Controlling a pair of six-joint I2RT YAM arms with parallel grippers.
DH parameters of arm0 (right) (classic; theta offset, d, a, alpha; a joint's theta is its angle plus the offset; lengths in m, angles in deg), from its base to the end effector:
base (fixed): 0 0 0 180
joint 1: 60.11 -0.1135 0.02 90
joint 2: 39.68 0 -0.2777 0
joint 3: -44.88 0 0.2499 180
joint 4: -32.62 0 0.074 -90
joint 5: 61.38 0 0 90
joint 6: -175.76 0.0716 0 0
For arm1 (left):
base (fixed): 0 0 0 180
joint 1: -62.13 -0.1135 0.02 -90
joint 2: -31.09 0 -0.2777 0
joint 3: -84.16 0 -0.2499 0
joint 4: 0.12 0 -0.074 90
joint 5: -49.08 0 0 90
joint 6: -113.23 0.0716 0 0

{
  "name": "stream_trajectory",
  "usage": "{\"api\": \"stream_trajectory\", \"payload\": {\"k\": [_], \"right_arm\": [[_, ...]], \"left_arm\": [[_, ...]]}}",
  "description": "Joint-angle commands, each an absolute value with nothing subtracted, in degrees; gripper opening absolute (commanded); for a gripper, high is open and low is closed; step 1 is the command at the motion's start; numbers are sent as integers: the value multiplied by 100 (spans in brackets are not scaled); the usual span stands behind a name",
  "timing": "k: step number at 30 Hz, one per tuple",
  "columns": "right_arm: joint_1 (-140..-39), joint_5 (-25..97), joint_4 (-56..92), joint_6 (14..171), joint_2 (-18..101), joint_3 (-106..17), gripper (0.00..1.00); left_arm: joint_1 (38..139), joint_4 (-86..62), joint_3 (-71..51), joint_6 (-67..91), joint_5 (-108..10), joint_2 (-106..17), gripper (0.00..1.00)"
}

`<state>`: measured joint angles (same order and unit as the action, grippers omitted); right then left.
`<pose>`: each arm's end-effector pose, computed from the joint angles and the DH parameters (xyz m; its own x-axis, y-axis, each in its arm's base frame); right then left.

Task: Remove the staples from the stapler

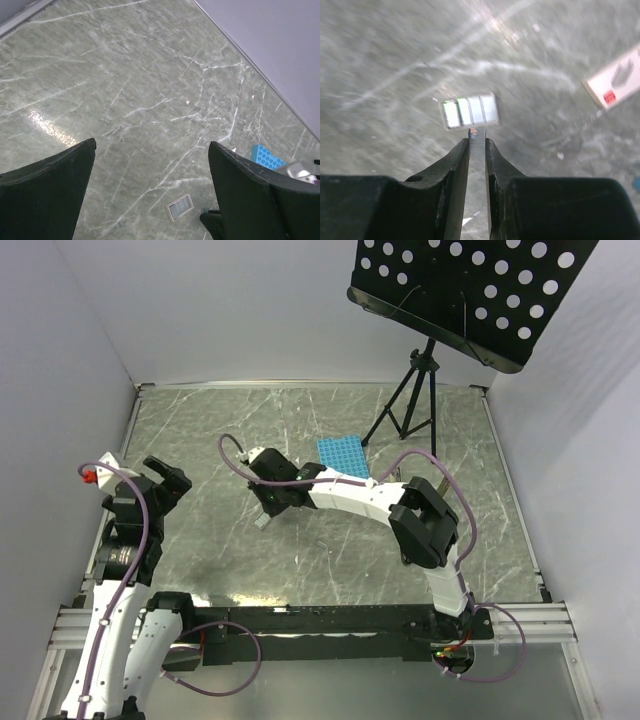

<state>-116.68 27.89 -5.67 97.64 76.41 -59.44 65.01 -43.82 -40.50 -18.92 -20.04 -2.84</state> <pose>0.2653 0.4003 0.2003 -0.5842 -0.5114 -0.6302 -0.7253 0.6775 0.1226 0.1537 0.0178 0.3063 -0.0913 -0.6232 -0.7767 -0.4636 0.7169 -0.5207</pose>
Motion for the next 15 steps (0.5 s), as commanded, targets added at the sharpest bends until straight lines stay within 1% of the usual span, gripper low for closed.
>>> {"api": "stream_trajectory", "payload": {"k": [1,15], "right_arm": [[-11627,3125,-386,9350,7818,-6392,24],[-11618,3433,-439,8963,8284,-6771,25]], "left_arm": [[6521,-4223,-4055,-1720,-1842,-318,99],[6521,-4302,-4055,-1808,-1658,-283,98]]}}
